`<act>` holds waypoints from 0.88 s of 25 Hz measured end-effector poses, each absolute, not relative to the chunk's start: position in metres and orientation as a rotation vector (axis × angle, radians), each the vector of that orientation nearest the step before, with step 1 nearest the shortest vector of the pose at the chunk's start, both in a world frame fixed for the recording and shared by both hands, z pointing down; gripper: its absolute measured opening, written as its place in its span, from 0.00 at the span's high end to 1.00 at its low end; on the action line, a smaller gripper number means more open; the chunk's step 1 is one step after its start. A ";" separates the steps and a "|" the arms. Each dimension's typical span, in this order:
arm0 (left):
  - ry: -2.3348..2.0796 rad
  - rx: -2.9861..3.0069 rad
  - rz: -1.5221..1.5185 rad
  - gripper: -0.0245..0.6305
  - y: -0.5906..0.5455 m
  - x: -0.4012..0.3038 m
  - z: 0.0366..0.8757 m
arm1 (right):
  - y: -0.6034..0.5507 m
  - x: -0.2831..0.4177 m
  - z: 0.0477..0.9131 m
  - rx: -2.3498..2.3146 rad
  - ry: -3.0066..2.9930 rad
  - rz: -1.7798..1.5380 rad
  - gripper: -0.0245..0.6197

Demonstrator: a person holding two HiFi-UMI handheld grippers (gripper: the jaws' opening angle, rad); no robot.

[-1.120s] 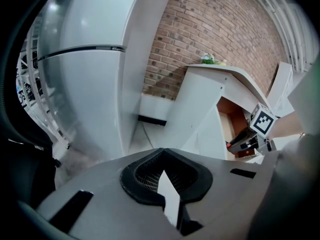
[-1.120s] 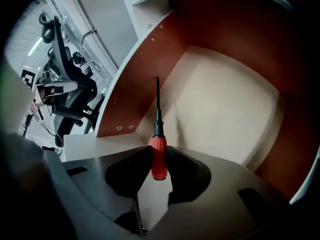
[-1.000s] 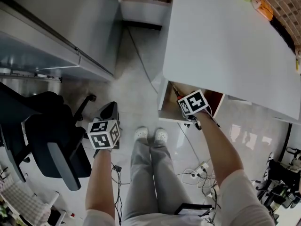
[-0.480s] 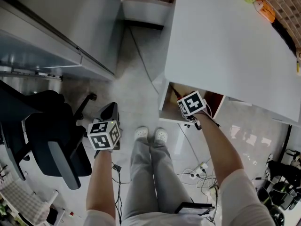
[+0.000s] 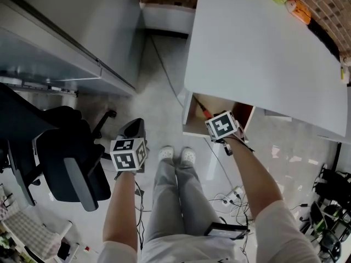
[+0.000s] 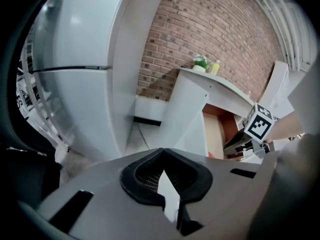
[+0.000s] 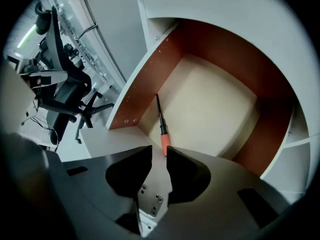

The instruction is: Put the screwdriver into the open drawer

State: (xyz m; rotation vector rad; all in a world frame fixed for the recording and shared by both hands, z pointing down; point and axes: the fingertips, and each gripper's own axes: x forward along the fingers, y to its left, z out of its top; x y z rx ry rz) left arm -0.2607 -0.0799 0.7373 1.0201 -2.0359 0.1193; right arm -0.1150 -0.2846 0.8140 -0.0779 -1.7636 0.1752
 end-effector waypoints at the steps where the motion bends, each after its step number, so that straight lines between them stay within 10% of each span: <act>1: -2.038 1.019 0.117 0.95 -0.081 -0.259 0.731 | -0.279 -0.114 0.808 -0.083 -1.769 0.205 0.82; 22: -2.116 1.074 0.093 0.95 -0.095 -0.234 0.603 | -0.291 -0.082 0.662 -0.063 -1.907 0.034 0.93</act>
